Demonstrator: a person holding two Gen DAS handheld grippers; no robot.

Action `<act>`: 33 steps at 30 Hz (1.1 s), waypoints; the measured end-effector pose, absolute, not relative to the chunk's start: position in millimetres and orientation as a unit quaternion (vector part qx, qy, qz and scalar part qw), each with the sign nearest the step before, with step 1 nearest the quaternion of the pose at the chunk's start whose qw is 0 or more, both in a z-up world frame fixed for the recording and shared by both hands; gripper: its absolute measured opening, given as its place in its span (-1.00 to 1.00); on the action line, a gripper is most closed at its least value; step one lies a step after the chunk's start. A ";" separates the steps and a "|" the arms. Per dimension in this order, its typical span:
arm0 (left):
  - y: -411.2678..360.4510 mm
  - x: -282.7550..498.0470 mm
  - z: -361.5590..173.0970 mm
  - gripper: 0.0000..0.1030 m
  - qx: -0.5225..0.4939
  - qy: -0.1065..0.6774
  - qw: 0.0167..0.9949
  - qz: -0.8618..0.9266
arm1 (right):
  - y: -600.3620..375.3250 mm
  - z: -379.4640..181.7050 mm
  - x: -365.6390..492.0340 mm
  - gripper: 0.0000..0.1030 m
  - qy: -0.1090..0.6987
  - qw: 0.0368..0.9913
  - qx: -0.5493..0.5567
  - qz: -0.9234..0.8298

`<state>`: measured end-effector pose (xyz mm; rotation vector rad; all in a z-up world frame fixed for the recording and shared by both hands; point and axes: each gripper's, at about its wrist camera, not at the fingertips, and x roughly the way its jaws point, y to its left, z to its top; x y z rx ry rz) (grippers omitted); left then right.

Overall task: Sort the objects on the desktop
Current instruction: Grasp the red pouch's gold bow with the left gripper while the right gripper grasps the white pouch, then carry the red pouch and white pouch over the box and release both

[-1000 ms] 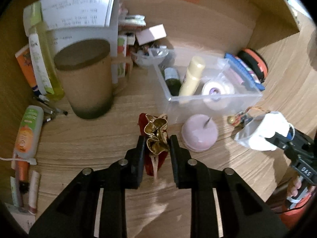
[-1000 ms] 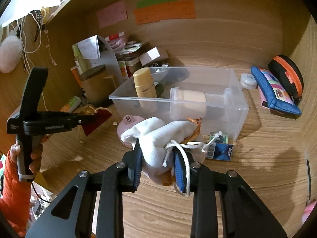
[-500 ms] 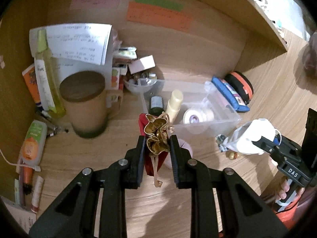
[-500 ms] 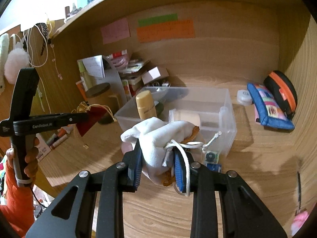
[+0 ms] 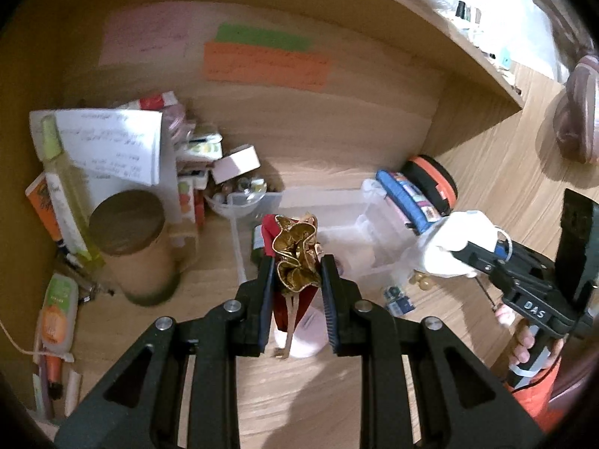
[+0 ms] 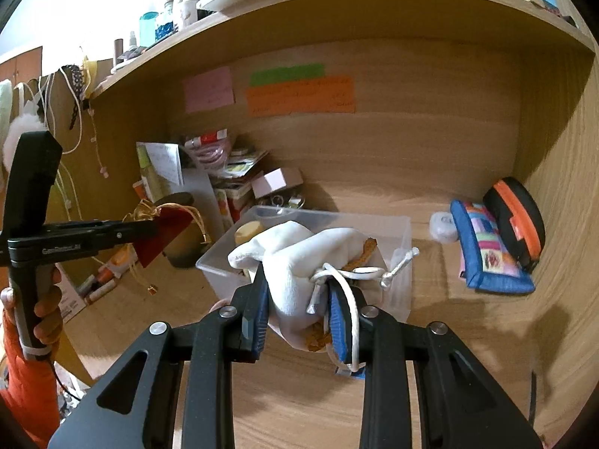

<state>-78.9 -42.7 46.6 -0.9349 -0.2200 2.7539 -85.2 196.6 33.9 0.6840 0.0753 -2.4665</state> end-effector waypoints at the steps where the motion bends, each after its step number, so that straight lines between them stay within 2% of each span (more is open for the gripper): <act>1: -41.5 -80.2 48.3 -0.55 -0.317 -0.075 0.113 0.939 | 197.1 35.1 -88.3 -0.52 0.027 0.287 0.256 -0.923; 12: -17.6 -104.9 56.9 -0.55 -0.311 -0.071 0.131 0.939 | 205.5 37.3 -119.9 -0.52 0.010 0.296 0.265 -0.918; 25: 17.8 -144.0 42.2 -0.55 -0.338 -0.066 0.165 0.924 | 210.7 -1.3 -161.2 -0.51 -0.015 0.292 0.328 -0.898; 33: 36.2 -175.8 25.1 -0.55 -0.368 -0.060 0.170 0.912 | 198.7 -9.2 -165.3 -0.46 0.021 0.287 0.329 -0.900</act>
